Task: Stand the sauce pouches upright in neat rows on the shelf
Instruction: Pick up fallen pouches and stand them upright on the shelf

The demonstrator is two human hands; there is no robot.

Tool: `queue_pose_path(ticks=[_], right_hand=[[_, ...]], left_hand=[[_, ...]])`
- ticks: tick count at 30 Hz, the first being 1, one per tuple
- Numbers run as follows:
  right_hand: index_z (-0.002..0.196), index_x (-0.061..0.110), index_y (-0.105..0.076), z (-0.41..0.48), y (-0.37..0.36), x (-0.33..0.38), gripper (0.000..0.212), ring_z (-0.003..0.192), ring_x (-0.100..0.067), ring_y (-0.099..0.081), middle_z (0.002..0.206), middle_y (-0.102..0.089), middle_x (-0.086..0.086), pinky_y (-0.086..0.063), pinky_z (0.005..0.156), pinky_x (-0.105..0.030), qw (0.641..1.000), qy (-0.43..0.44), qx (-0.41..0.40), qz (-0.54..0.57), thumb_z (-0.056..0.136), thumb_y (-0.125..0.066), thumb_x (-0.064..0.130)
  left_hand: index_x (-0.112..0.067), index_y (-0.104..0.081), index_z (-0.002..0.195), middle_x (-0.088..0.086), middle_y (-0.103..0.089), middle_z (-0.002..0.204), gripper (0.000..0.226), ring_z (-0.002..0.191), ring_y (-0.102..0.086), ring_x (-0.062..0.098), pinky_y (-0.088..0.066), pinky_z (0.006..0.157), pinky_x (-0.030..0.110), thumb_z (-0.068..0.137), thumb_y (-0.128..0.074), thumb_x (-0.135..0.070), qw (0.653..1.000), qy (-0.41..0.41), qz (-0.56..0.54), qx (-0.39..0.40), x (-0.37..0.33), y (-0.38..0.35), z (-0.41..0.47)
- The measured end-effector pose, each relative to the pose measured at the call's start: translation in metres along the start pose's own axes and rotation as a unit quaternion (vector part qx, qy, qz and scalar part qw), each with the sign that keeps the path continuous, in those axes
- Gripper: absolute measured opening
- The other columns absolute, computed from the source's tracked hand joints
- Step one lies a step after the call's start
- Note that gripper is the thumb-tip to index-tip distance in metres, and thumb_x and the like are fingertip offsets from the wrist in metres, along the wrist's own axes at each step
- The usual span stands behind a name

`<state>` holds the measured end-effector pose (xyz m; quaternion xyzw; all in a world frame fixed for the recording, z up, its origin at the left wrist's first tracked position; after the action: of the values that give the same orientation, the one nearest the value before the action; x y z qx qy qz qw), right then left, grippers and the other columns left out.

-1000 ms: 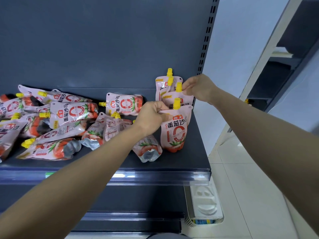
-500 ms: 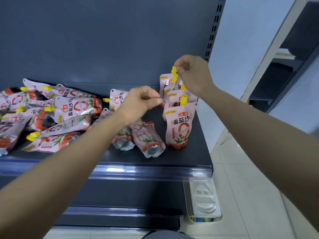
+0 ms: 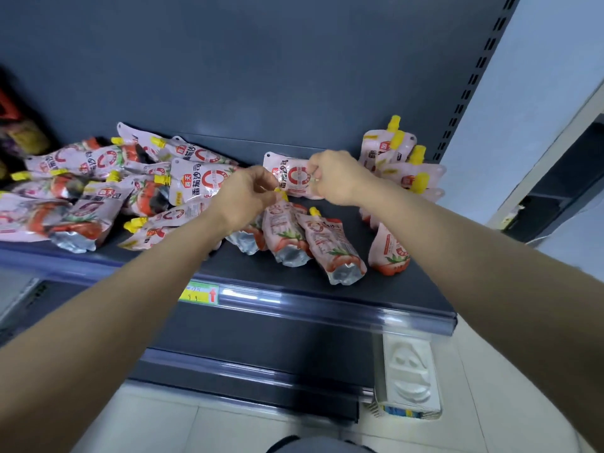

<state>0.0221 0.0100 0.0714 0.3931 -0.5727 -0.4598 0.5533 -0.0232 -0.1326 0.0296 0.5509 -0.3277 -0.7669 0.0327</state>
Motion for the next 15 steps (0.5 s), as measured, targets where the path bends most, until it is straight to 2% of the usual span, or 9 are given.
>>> queue_pose_path(ticks=[2,3,4,5,7,9,11,13,15], right_hand=[[0.105,-0.002,-0.065,0.002,-0.016,-0.005,0.029,0.104,-0.033,-0.06,0.108,-0.066,-0.016,-0.052,0.084,-0.038,0.996,-0.018,0.072,-0.043,0.087,-0.063,0.02],[0.09,0.001,-0.065,0.004,-0.026,-0.006,0.022,0.095,-0.031,-0.06,0.093,-0.065,-0.012,-0.051,0.07,-0.033,0.992,-0.028,0.105,-0.058,0.086,-0.064,0.022],[0.073,0.006,-0.058,0.007,-0.036,-0.007,0.022,0.082,-0.027,-0.057,0.077,-0.058,-0.007,-0.044,0.055,-0.028,0.989,-0.041,0.128,-0.062,0.086,-0.065,0.023],[0.063,0.01,-0.048,0.009,-0.044,-0.01,0.03,0.07,-0.023,-0.051,0.067,-0.048,-0.004,-0.034,0.048,-0.026,0.986,-0.056,0.146,-0.062,0.085,-0.065,0.023],[0.06,0.011,-0.041,0.014,-0.056,-0.014,0.036,0.056,-0.016,-0.041,0.064,-0.041,-0.002,-0.026,0.045,-0.024,0.98,-0.074,0.167,-0.074,0.084,-0.065,0.023],[0.067,0.006,-0.046,0.019,-0.06,-0.019,0.031,0.057,-0.015,-0.041,0.069,-0.044,-0.003,-0.026,0.046,-0.024,0.977,-0.089,0.175,-0.079,0.084,-0.065,0.024],[0.082,0.006,-0.051,0.024,-0.056,-0.021,0.025,0.07,-0.021,-0.049,0.076,-0.049,-0.005,-0.028,0.047,-0.024,0.979,-0.086,0.164,-0.08,0.084,-0.066,0.026],[0.097,0.005,-0.059,0.033,-0.049,-0.024,0.027,0.089,-0.028,-0.056,0.088,-0.059,-0.01,-0.041,0.056,-0.025,0.985,-0.075,0.134,-0.078,0.084,-0.067,0.028],[0.119,0.003,-0.059,0.044,-0.04,-0.026,0.045,0.104,-0.031,-0.059,0.115,-0.063,-0.013,-0.047,0.076,-0.027,0.991,-0.076,0.087,-0.063,0.082,-0.07,0.026]], left_hand=[[-0.009,-0.06,0.095,0.011,-0.065,0.097,0.012,0.082,-0.06,0.022,-0.053,0.072,0.034,0.084,-0.065,-0.012,1.0,0.013,0.022,0.014,0.003,-0.003,-0.001],[-0.007,-0.06,0.096,0.013,-0.065,0.1,0.015,0.085,-0.061,0.025,-0.055,0.075,0.037,0.084,-0.065,-0.014,0.999,0.018,0.028,0.017,0.007,-0.001,-0.003],[-0.007,-0.06,0.095,0.014,-0.065,0.1,0.014,0.085,-0.061,0.026,-0.056,0.074,0.038,0.085,-0.065,-0.014,0.999,0.02,0.028,0.02,0.011,0.0,-0.005],[-0.008,-0.06,0.093,0.013,-0.065,0.098,0.01,0.083,-0.061,0.025,-0.057,0.07,0.036,0.085,-0.064,-0.013,0.999,0.022,0.023,0.022,0.013,0.002,-0.007],[-0.013,-0.057,0.087,0.008,-0.063,0.092,0.006,0.074,-0.059,0.018,-0.055,0.055,0.023,0.085,-0.063,-0.011,0.999,0.025,0.015,0.023,0.018,0.003,-0.007],[-0.014,-0.056,0.087,0.004,-0.06,0.088,0.007,0.069,-0.056,0.012,-0.051,0.045,0.013,0.086,-0.063,-0.012,0.999,0.024,0.016,0.02,0.02,0.004,-0.005],[-0.011,-0.057,0.092,0.002,-0.059,0.087,0.008,0.069,-0.055,0.013,-0.049,0.044,0.015,0.086,-0.062,-0.012,0.999,0.023,0.028,0.018,0.021,0.005,0.0],[-0.01,-0.059,0.098,0.003,-0.06,0.091,0.013,0.075,-0.056,0.017,-0.05,0.055,0.023,0.086,-0.061,-0.012,0.998,0.016,0.06,0.008,0.019,0.007,0.008],[-0.009,-0.06,0.1,0.003,-0.06,0.094,0.015,0.083,-0.056,0.018,-0.048,0.069,0.028,0.086,-0.061,-0.011,0.997,0.009,0.082,-0.009,0.018,0.01,0.017]])
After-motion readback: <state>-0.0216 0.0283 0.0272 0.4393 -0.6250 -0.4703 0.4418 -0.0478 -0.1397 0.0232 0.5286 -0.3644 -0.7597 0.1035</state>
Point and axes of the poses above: each hand's wrist, its own z-axis towards the middle knuckle, its own y-axis out of the back of the hand, x = y × z, the point moved 6 cm from there along z, towards the middle knuckle
